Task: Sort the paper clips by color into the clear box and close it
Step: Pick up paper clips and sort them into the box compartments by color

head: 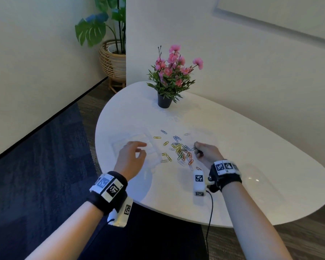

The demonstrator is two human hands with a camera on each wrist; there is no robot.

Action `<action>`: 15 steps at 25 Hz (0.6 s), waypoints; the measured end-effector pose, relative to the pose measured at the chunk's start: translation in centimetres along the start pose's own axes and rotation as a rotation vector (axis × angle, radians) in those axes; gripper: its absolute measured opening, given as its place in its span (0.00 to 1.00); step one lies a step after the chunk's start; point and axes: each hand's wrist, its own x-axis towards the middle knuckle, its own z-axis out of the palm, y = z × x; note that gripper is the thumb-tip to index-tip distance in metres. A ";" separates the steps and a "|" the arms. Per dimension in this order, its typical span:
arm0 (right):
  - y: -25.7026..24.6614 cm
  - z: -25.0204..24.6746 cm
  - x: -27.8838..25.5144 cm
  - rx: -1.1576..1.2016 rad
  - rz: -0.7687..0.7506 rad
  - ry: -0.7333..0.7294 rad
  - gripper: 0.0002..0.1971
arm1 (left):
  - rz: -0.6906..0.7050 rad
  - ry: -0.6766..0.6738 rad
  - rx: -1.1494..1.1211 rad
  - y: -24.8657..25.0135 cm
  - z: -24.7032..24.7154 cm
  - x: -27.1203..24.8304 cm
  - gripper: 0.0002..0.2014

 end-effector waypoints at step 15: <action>3.8 1.3 -4.5 0.674 0.267 -0.424 0.32 | 0.292 -0.224 0.136 4.8 5.5 1.4 0.09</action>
